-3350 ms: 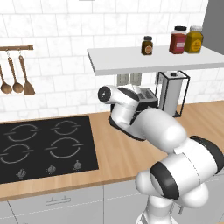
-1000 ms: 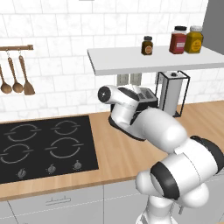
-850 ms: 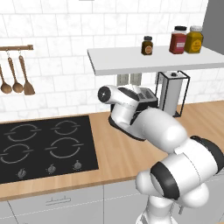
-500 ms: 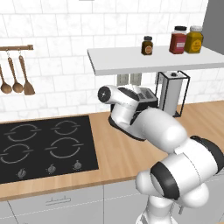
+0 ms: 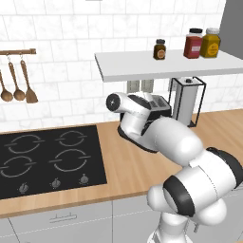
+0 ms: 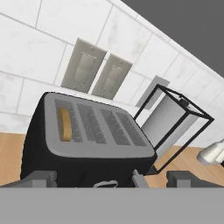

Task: Start the toaster. Once the lever pops up, take the bread to the plate on the dining counter.

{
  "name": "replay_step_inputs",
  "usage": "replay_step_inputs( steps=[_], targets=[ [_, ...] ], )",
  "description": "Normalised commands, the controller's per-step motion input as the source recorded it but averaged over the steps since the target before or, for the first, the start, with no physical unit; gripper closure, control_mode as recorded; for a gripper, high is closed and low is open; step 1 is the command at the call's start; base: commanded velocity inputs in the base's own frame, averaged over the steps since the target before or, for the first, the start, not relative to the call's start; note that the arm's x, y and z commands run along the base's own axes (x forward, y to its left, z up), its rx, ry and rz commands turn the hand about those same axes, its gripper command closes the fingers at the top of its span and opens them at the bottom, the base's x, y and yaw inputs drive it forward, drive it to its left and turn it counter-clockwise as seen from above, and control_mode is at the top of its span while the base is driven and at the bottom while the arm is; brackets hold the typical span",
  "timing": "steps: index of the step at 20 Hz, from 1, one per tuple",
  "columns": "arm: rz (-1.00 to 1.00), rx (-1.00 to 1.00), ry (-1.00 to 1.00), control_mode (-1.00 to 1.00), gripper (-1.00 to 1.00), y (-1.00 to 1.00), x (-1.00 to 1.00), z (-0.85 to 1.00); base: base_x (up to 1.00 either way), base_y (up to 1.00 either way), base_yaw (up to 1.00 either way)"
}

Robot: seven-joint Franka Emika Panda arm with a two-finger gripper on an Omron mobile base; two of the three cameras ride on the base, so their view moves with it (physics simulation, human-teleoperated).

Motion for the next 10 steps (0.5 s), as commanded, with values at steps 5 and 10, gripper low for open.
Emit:
replay_step_inputs(
  steps=[5, 10],
  targets=[
    [0.00, 0.00, 0.00, -1.00, -1.00, 0.00, 0.00, 0.00, 0.00, 0.00, 0.00],
    [0.00, 0.00, 0.00, -1.00, -1.00, 0.00, 0.00, 0.00, 0.00, 0.00, 0.00]
  ],
)
